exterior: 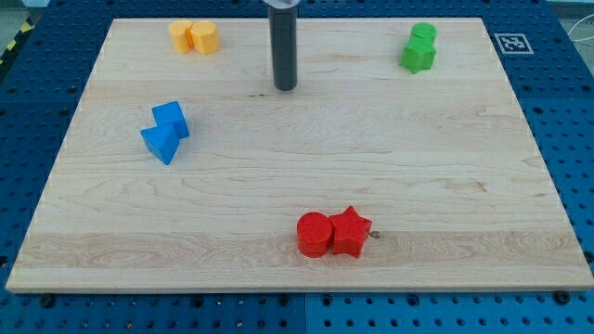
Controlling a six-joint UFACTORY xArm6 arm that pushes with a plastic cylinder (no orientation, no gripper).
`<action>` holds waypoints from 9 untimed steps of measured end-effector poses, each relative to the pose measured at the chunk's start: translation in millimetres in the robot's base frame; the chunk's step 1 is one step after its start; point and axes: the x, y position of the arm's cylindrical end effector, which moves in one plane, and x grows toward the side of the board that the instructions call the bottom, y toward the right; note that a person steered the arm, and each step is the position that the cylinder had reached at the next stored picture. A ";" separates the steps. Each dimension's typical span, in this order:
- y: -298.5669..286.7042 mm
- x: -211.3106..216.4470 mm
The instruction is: Push the green star closer to the yellow hexagon
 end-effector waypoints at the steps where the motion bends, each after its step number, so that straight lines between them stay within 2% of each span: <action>1: 39.7 4.0; 6: 286.2 -3.1; 7: 287.6 -18.8; 9: 293.9 -21.7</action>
